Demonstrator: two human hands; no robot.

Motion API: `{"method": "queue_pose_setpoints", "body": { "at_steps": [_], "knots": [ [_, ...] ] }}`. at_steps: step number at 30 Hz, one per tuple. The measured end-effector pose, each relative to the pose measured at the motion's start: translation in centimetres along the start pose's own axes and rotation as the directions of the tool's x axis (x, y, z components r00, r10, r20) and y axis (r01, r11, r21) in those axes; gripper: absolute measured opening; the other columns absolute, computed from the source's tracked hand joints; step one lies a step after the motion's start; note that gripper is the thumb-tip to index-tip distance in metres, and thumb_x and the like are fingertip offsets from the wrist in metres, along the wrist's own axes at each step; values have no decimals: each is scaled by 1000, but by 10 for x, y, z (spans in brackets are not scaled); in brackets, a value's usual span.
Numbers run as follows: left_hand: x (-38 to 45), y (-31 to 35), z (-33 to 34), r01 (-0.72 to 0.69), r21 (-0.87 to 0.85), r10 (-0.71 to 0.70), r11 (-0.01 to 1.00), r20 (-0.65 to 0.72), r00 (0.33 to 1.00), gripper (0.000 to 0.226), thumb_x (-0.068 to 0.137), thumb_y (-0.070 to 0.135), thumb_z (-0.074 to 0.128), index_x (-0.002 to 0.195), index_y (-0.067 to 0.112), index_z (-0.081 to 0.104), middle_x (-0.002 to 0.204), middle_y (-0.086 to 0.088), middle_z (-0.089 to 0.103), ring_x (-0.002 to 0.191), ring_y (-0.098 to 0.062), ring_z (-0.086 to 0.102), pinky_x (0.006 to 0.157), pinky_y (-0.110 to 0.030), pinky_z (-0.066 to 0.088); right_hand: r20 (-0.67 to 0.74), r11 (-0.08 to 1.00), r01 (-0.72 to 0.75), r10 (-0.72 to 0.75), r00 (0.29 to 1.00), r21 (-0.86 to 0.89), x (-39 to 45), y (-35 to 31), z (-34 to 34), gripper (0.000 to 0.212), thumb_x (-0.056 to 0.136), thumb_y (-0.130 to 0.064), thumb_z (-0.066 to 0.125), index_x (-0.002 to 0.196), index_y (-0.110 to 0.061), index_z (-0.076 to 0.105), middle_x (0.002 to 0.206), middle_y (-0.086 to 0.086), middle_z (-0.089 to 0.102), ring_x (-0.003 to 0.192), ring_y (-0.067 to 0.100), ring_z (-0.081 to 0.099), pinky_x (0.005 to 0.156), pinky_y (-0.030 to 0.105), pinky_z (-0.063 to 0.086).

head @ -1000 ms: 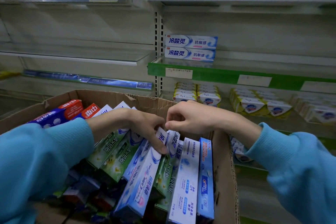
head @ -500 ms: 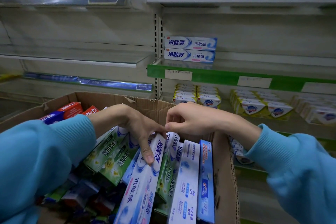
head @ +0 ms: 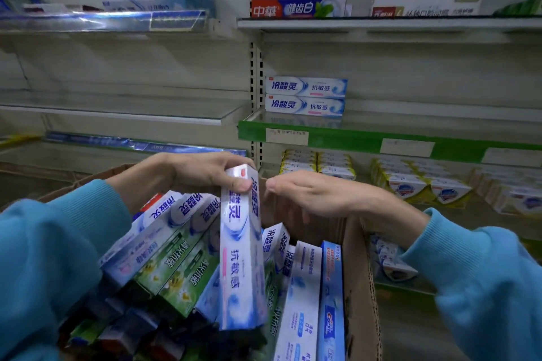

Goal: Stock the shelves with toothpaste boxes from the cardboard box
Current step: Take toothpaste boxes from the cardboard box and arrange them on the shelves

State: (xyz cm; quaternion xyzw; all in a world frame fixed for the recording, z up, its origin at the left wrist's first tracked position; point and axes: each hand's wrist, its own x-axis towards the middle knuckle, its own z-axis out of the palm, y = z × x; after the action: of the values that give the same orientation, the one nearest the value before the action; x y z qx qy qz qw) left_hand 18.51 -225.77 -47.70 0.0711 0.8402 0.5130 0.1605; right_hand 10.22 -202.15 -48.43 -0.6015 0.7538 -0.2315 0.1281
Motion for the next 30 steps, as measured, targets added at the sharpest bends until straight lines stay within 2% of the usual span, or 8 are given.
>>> {"method": "queue_pose_setpoints", "body": {
  "at_steps": [2, 5, 7, 10, 16, 20, 24, 30],
  "knots": [
    [-1, 4, -9, -48, -83, 38, 995, -116, 993, 71, 67, 49, 90, 111, 7, 53, 105, -29, 69, 90, -37, 70, 72, -41, 63, -33, 992, -25, 29, 999, 122, -4, -4, -8, 44, 101, -53, 30, 110, -24, 62, 101, -12, 68, 75, 1, 65, 65, 29, 58],
    [5, 15, -19, -197, -215, 115, 956, -346, 931, 75, 63, 48, 92, 111, 5, 54, 103, -26, 72, 90, -33, 73, 74, -39, 63, -103, 984, -94, 110, 989, 154, -5, 2, -23, 66, 81, -74, 42, 119, -22, 57, 112, 4, 68, 93, 23, 70, 71, 50, 60],
    [13, 26, -23, -330, -239, 189, 913, -469, 863, 62, 73, 46, 84, 106, 1, 55, 98, -20, 73, 89, -25, 74, 79, -34, 62, -211, 985, -104, 131, 969, 135, -8, 9, -37, 68, 73, -79, 58, 121, -31, 57, 115, -2, 68, 101, 18, 69, 84, 43, 59],
    [24, 46, -32, -485, -288, 237, 826, -603, 762, 37, 88, 33, 60, 101, -2, 58, 93, -16, 72, 85, -21, 72, 81, -32, 62, -329, 982, -94, 145, 933, 166, -15, 11, -63, 52, 82, -51, 73, 125, -27, 55, 111, -11, 66, 89, 11, 69, 69, 29, 57],
    [59, 82, -58, -621, -271, 251, 736, -743, 621, 25, 101, 18, 55, 108, -6, 61, 104, -21, 72, 93, -27, 73, 87, -39, 61, -611, 941, 27, 197, 767, 337, 0, 25, -118, 42, 87, -18, 76, 124, -10, 59, 110, 12, 68, 73, 23, 65, 54, 36, 58],
    [98, 94, -76, -598, -155, 202, 786, -851, 485, 34, 98, 16, 64, 122, -6, 55, 115, -20, 70, 100, -29, 72, 85, -38, 61, -729, 933, -51, 311, 610, 356, 28, 56, -150, 47, 89, -14, 72, 131, -6, 52, 113, 16, 66, 91, 38, 71, 78, 48, 61],
    [139, 83, -84, -516, -106, 173, 850, -869, 463, 24, 99, 16, 64, 116, 1, 59, 107, -14, 70, 90, -25, 70, 70, -26, 61, -760, 912, -247, 411, 504, 329, 56, 95, -161, 47, 94, -21, 66, 137, -11, 46, 132, 12, 58, 115, 31, 60, 102, 46, 49],
    [177, 55, -104, -190, 3, 99, 982, -862, 497, 7, 99, 13, 59, 99, 6, 60, 95, -13, 67, 87, -28, 63, 80, -41, 54, -743, 857, -456, 465, 482, 240, 70, 127, -154, 34, 91, -27, 70, 117, -6, 62, 120, 13, 68, 108, 30, 63, 84, 31, 46]
  ]
}}
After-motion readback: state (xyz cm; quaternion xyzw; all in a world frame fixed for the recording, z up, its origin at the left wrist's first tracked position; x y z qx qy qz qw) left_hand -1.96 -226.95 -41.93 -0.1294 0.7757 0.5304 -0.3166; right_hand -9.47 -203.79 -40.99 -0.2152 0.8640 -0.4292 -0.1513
